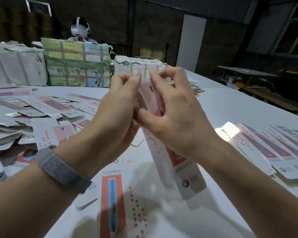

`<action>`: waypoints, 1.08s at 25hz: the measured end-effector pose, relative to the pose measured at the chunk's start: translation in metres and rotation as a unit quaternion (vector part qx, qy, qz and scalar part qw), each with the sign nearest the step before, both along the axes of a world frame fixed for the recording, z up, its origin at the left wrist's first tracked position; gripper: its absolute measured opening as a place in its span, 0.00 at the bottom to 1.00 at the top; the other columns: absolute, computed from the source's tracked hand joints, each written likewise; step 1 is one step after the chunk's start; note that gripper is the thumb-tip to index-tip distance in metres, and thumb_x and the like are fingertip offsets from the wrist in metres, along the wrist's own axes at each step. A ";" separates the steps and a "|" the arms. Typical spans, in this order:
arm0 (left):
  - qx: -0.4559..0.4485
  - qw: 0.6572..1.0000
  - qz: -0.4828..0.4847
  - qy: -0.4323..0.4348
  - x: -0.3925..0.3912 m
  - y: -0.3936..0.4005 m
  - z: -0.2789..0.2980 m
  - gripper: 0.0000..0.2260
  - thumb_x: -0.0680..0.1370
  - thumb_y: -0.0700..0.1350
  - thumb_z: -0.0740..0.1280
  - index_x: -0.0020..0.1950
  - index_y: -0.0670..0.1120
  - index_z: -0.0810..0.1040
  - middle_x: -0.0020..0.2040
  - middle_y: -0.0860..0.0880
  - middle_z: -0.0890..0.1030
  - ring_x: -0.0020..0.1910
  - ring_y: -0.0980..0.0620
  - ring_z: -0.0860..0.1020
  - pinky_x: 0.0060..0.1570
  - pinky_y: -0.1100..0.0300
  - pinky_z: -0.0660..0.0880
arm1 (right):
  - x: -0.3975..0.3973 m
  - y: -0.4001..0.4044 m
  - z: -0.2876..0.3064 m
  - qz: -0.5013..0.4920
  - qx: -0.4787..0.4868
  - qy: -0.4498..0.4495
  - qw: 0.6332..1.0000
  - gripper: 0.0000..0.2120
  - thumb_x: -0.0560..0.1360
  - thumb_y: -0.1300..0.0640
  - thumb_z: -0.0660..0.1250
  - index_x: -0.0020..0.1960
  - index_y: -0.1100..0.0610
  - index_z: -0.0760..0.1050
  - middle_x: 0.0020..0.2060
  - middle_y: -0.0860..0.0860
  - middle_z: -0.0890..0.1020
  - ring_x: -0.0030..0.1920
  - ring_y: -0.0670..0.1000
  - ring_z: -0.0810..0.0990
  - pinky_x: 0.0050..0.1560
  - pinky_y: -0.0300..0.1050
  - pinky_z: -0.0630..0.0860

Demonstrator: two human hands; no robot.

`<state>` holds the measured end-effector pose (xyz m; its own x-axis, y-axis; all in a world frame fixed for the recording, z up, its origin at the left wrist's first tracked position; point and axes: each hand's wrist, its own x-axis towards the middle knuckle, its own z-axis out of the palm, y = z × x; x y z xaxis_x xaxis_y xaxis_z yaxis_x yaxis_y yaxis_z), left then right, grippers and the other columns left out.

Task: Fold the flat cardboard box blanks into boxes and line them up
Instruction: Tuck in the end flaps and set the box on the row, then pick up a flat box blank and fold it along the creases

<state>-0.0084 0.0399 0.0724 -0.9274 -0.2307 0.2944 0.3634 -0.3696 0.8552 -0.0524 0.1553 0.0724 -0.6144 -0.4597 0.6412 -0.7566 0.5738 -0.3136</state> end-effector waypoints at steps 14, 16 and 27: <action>-0.374 0.916 0.141 -0.042 -0.013 -0.024 -0.022 0.08 0.74 0.54 0.67 0.52 0.62 0.81 0.44 0.68 0.81 0.43 0.64 0.76 0.45 0.56 0.69 | -0.101 0.057 -0.043 -0.220 0.266 -0.191 0.919 0.05 0.74 0.58 0.63 0.49 0.55 0.69 0.53 0.53 0.68 0.61 0.60 0.68 0.53 0.51 0.69; -0.406 0.902 0.142 -0.040 -0.017 -0.027 -0.027 0.12 0.69 0.57 0.65 0.50 0.64 0.82 0.44 0.69 0.82 0.43 0.68 0.79 0.47 0.54 0.74 | -0.118 0.082 -0.056 -0.292 0.262 -0.229 0.891 0.04 0.73 0.60 0.61 0.44 0.56 0.66 0.51 0.53 0.66 0.60 0.60 0.66 0.49 0.51 0.67; -0.502 0.855 0.117 -0.057 -0.034 -0.038 -0.066 0.18 0.70 0.61 0.64 0.58 0.62 0.82 0.50 0.63 0.84 0.48 0.67 0.81 0.46 0.41 0.83 | -0.136 0.122 -0.052 -0.371 0.201 -0.153 0.894 0.10 0.74 0.59 0.63 0.55 0.55 0.74 0.52 0.53 0.76 0.54 0.58 0.76 0.47 0.44 0.69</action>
<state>-0.0427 0.0016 0.0068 -0.9262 -0.0975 0.3643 0.2212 0.6420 0.7341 -0.1887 0.2772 0.0200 -0.9638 -0.0087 0.2665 -0.0358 0.9946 -0.0969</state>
